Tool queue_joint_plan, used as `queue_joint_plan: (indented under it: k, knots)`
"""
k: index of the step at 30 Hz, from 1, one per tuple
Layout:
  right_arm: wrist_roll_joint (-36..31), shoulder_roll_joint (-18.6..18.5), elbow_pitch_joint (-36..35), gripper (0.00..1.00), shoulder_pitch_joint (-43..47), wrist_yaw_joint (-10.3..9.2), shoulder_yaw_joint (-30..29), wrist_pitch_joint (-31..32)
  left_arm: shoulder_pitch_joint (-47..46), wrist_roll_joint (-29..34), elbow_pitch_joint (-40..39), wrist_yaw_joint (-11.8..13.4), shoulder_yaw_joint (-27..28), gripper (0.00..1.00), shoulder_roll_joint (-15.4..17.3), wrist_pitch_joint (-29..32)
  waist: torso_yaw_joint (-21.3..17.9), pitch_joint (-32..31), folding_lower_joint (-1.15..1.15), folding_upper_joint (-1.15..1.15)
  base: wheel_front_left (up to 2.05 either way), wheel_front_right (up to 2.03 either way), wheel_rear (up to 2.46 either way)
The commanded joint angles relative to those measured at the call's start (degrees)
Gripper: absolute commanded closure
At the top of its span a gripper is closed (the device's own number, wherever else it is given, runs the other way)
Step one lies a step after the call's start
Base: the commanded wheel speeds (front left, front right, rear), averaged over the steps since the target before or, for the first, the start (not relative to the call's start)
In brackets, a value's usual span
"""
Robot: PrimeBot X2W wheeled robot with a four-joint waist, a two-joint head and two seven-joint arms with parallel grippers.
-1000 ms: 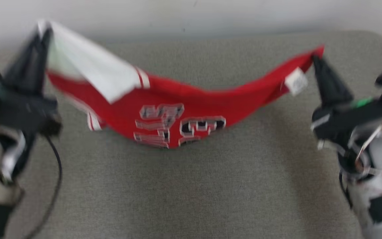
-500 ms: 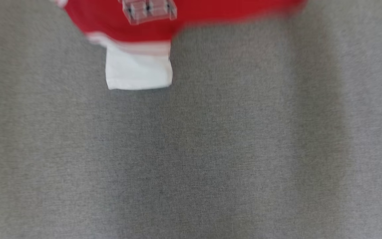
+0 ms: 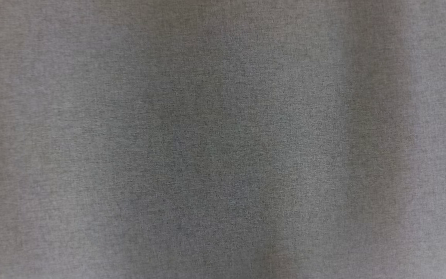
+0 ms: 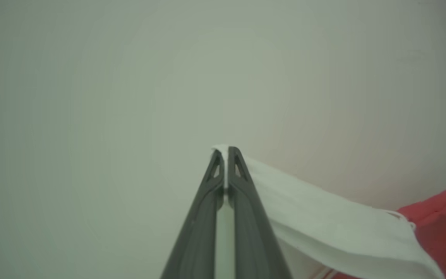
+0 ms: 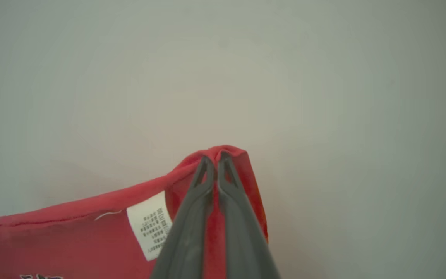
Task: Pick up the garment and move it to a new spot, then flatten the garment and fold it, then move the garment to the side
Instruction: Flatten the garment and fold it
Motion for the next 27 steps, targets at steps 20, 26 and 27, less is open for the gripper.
queue_joint_plan:
  k: [20, 26, 27]
  knots:
    - [10.2, -5.3, -5.3, 1.00, 14.4, -0.14, 7.4, -2.2, 9.6, -10.7, -3.8, 0.9, -7.5, 1.00, 2.6, -6.4, 1.2, -2.0, -0.01, -0.01, 0.00, 0.00, 0.00]
    - [14.9, -8.1, -16.2, 1.00, 29.6, -0.14, 9.9, -1.8, 25.7, -12.3, -16.8, 5.9, -0.2, 1.00, 5.4, -6.4, 1.9, -6.2, -0.01, -0.01, 0.00, 0.00, 0.00]
    - [15.6, -8.4, -18.2, 1.00, 32.6, -0.14, 10.1, -1.6, 29.5, -12.2, -19.7, 7.1, 0.6, 1.00, 6.1, -6.4, 1.8, -6.9, -0.01, -0.01, 0.00, 0.00, 0.00]
